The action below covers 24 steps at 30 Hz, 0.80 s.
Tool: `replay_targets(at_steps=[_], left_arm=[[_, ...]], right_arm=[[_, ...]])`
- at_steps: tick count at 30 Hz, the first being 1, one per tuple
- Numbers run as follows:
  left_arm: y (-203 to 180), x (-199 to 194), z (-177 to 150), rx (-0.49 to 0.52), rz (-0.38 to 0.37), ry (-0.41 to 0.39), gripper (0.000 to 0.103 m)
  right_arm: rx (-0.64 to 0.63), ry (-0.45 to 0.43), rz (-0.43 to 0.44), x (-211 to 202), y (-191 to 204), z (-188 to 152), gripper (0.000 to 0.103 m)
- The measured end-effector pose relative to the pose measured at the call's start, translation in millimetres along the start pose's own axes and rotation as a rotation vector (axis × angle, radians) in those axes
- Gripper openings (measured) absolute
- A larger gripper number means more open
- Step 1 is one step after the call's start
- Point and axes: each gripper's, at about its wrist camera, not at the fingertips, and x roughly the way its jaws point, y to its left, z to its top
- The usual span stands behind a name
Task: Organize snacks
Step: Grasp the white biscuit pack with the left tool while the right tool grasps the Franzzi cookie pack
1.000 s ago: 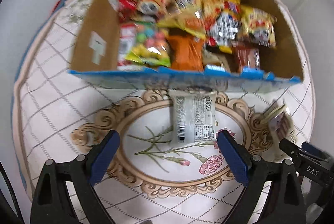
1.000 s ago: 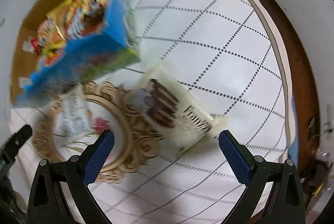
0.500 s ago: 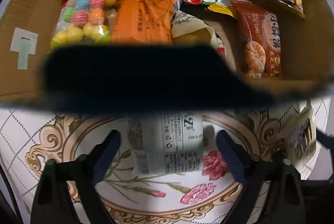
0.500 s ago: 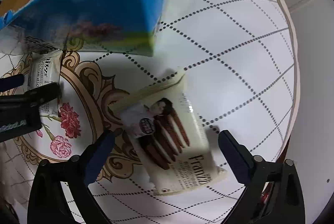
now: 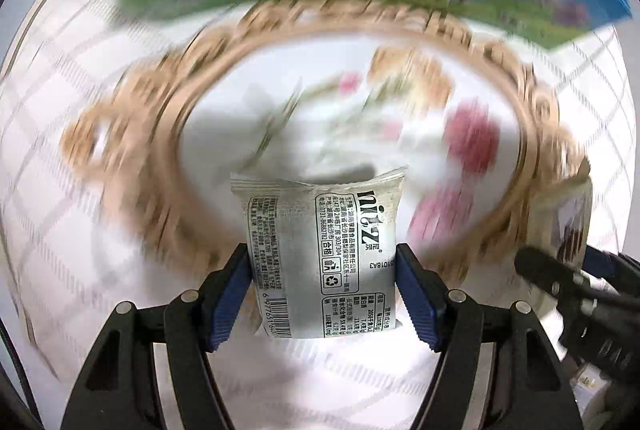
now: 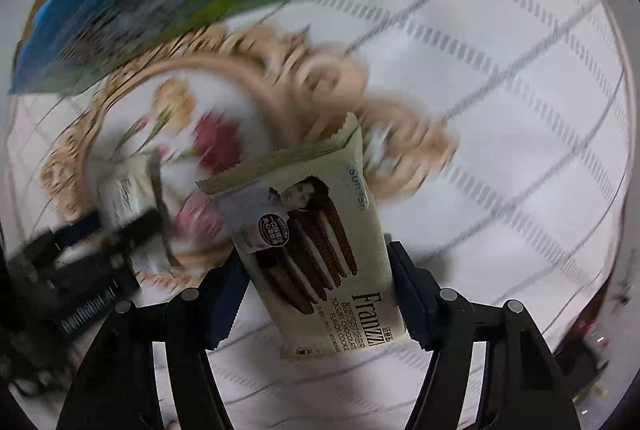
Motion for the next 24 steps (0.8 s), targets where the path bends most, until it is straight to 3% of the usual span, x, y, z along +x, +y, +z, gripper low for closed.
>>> replay_targets(at_steps=[6, 10, 19, 24], left_arm=[[26, -4, -69, -0.018, 0.067, 0.045, 0.069], [39, 8, -89, -0.042, 0.076, 0.07, 0.069], [33, 23, -88, -0.014, 0.084, 0.073, 0.07], [50, 31, -71, -0.026, 0.072, 0.081, 0.071]], right_arm=[[0.06, 0.074, 0.105, 11, 14, -59, 0.066], [0.103, 0.116, 0.113, 22, 17, -86, 0.066], [0.087, 0.146, 0.047, 44, 26, -117, 0.07], [0.111, 0.147, 0.062, 41, 34, -98, 0.07]])
